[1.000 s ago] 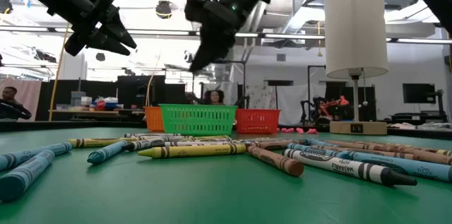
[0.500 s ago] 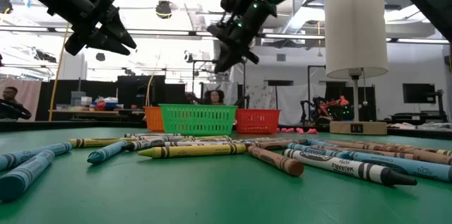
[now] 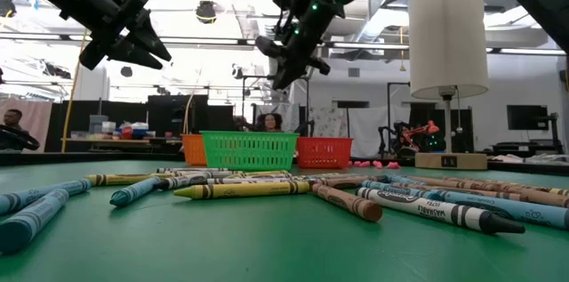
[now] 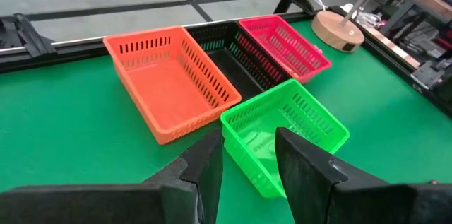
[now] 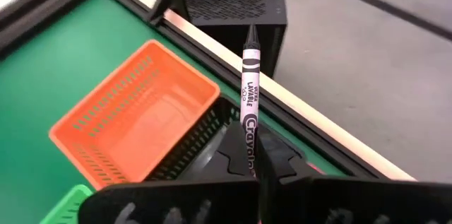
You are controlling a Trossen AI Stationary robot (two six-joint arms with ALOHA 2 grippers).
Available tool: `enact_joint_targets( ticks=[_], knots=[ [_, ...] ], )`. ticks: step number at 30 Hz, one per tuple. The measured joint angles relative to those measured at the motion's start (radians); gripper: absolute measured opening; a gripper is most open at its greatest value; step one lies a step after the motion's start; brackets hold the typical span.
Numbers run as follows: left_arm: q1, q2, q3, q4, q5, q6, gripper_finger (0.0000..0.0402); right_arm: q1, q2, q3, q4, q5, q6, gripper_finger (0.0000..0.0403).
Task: Sort crayons
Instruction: Put a black crayon in the black basket
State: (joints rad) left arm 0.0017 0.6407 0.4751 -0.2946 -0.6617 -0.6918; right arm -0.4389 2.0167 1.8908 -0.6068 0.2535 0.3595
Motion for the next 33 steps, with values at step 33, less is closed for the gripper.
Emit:
enact_joint_targets(
  ticks=[33],
  knots=[
    [0.000,0.000,0.000,-0.003,-0.008,-0.005,0.0119,0.034,0.001,-0.163,0.117,-0.046,0.077,0.0009]
  ],
)
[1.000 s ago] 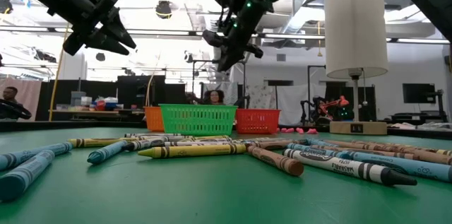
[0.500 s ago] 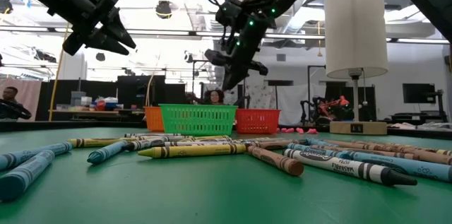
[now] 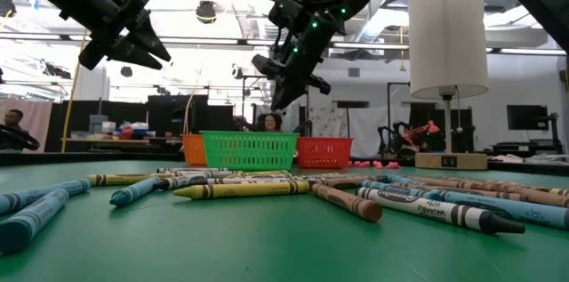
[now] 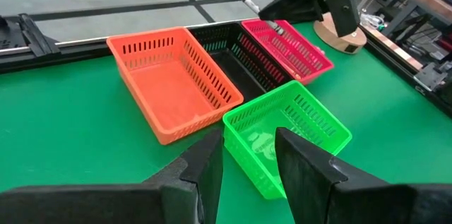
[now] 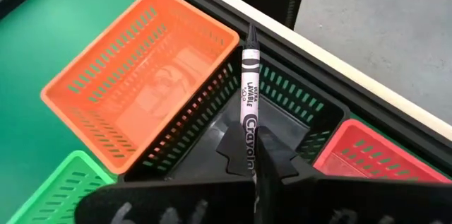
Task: Sort crayons
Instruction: Put a black crayon in the black basket
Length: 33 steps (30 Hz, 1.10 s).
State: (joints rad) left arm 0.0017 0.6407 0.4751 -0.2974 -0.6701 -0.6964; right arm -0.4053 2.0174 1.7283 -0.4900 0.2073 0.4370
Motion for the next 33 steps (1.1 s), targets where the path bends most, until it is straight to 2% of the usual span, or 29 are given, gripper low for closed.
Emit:
enact_joint_targets(
  ticks=[10,14,21,33],
  knots=[
    [0.000,0.000,0.000,0.000,0.000,-0.001,0.0119,0.006,0.000,0.000,-0.003,-0.002,-0.045,0.0010],
    [0.000,0.000,0.000,0.000,0.000,-0.007,0.0119,0.006,0.000,0.000,-0.002,-0.052,-0.084,0.0010],
    [0.000,0.000,0.000,0.000,0.000,-0.007,0.0119,0.005,0.000,0.000,-0.003,-0.054,-0.151,0.0012],
    [0.000,0.000,0.000,-0.001,-0.005,-0.007,0.0119,-0.018,0.000,0.000,-0.001,-0.054,-0.191,0.0070]
  ],
)
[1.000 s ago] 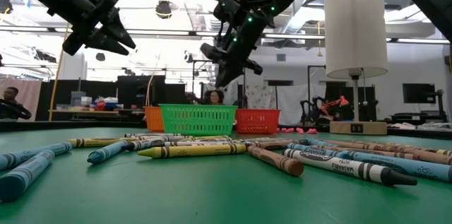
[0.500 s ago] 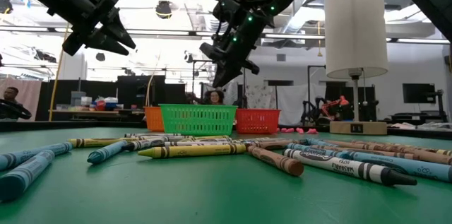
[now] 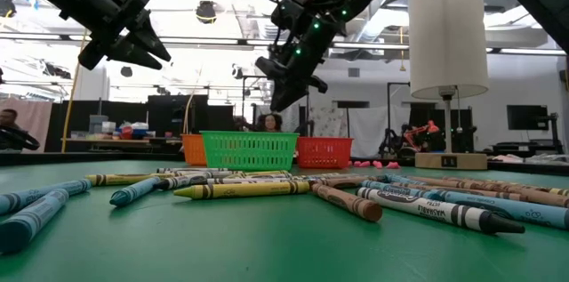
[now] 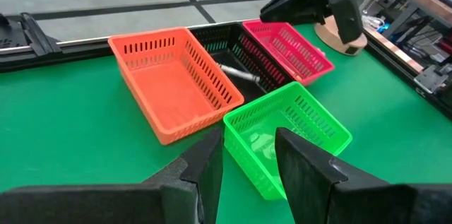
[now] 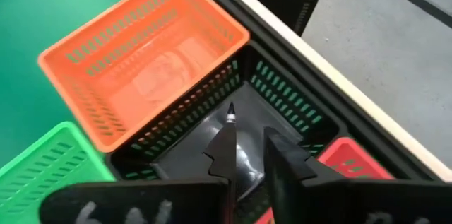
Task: Sort crayons
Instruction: Put a black crayon in the black basket
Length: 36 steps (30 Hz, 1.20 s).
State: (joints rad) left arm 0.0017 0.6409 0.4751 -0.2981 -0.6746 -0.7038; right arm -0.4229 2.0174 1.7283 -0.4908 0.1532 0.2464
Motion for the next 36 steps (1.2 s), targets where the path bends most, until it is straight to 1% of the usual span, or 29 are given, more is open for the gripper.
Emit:
enact_joint_targets(
  ticks=[3,4,6,11,12,13,15,17,20,22,26,36],
  knots=[
    [0.000,0.000,0.000,-0.001,0.000,0.000,0.0119,0.000,0.000,0.000,0.000,-0.007,-0.050,0.0072],
    [0.000,0.000,0.000,-0.003,0.001,0.003,0.0119,0.001,-0.002,0.000,-0.003,-0.039,-0.081,0.0072],
    [0.000,0.000,0.000,-0.007,0.009,0.019,0.0119,0.010,-0.015,0.000,-0.017,-0.158,-0.159,0.0072],
    [0.000,0.000,0.000,-0.010,0.041,0.068,0.0119,0.071,-0.048,0.003,-0.094,-0.552,-0.356,0.0072],
    [0.000,0.000,0.000,-0.010,0.045,0.078,0.0119,0.090,-0.047,0.003,-0.118,-0.606,-0.390,0.0072],
    [0.000,0.000,0.000,-0.010,0.050,0.087,0.0119,0.111,-0.045,0.002,-0.140,-0.634,-0.421,0.0072],
    [0.000,0.000,0.000,-0.010,0.057,0.095,0.0119,0.158,-0.025,0.001,-0.145,-0.634,-0.478,0.0072],
    [0.000,0.000,0.000,-0.009,0.059,0.096,0.0119,0.205,-0.003,0.002,-0.125,-0.580,-0.528,0.0072],
    [0.000,0.000,0.000,-0.009,0.059,0.097,0.0119,0.268,0.049,0.002,-0.046,-0.510,-0.589,0.0072],
    [0.000,0.000,0.000,-0.009,0.059,0.097,0.0119,0.302,0.078,0.002,-0.021,-0.488,-0.617,0.0072],
    [0.000,0.000,0.000,-0.009,0.062,0.096,0.0119,0.344,0.112,0.006,0.027,-0.485,-0.667,0.0072],
    [0.000,0.000,0.000,-0.008,0.068,0.088,0.0119,0.370,0.157,0.006,0.071,-0.482,-0.709,0.0072]
  ],
)
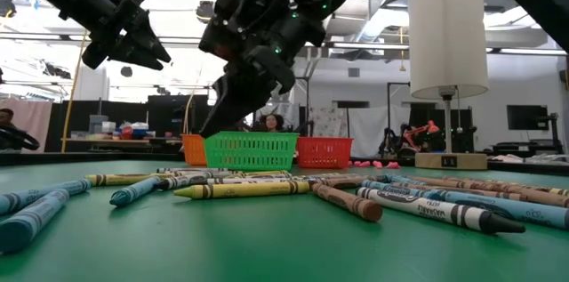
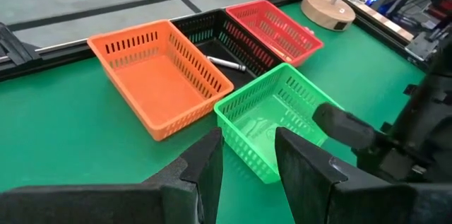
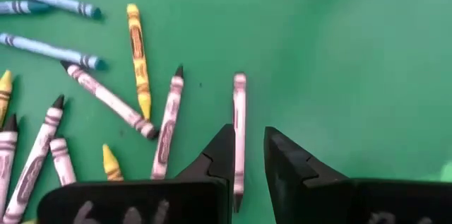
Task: Sort crayons
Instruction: Put a black crayon in the black basket
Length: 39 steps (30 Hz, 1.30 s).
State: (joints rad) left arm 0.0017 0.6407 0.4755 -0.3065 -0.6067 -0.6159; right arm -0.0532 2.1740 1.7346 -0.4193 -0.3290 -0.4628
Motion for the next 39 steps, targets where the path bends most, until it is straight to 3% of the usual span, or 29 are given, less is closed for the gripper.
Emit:
enact_joint_targets(
  ticks=[13,25,32,39],
  knots=[
    [0.000,0.000,0.000,0.002,0.001,-0.020,0.0119,0.041,0.073,-0.002,0.003,0.054,-0.013,0.0072],
    [0.000,0.000,0.000,0.000,0.002,-0.024,0.0119,0.041,0.054,0.017,-0.008,0.082,-0.007,0.0072],
    [0.000,0.000,0.000,-0.002,0.003,-0.023,0.0119,0.040,0.054,0.024,0.005,0.191,-0.008,0.0072],
    [0.000,0.000,0.000,-0.002,0.003,-0.021,0.0119,0.029,0.056,0.014,0.006,0.200,-0.008,0.0072]
  ],
)
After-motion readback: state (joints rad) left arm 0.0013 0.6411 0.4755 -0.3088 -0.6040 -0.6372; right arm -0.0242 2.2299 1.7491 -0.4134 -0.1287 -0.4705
